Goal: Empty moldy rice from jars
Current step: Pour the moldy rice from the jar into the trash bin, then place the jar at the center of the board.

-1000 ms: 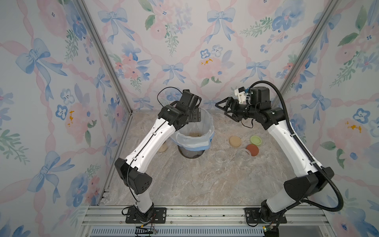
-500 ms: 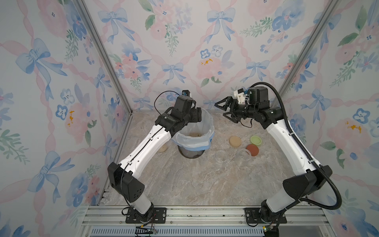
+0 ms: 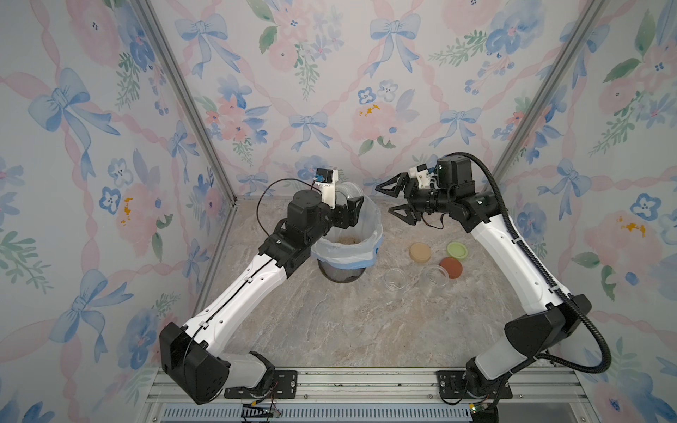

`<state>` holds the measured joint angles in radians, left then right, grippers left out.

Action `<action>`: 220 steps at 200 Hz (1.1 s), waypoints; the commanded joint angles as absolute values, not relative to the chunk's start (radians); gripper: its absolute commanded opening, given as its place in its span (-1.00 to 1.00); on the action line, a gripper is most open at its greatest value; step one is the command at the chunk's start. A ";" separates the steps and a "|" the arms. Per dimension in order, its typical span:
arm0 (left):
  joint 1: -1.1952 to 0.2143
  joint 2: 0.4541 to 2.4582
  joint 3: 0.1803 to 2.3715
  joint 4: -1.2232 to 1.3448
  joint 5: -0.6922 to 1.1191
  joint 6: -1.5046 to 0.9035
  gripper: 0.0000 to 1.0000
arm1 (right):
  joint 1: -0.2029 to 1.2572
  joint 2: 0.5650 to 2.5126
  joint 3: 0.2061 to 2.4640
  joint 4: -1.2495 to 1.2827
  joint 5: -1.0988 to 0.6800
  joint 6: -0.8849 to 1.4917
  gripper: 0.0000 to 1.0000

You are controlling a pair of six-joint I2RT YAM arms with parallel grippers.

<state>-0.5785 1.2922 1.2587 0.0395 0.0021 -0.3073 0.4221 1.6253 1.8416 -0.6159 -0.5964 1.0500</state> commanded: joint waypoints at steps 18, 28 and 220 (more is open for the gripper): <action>-0.547 1.152 1.015 0.534 0.076 -0.242 -1.00 | 0.472 1.593 1.828 -0.422 -0.662 1.216 0.95; -0.534 1.140 0.974 0.600 0.103 -0.252 -1.00 | 0.481 1.591 1.816 -0.372 -0.668 1.252 0.95; -0.501 1.237 0.972 0.764 0.242 -0.339 -1.00 | 0.624 1.831 2.087 -0.471 -0.691 1.237 0.95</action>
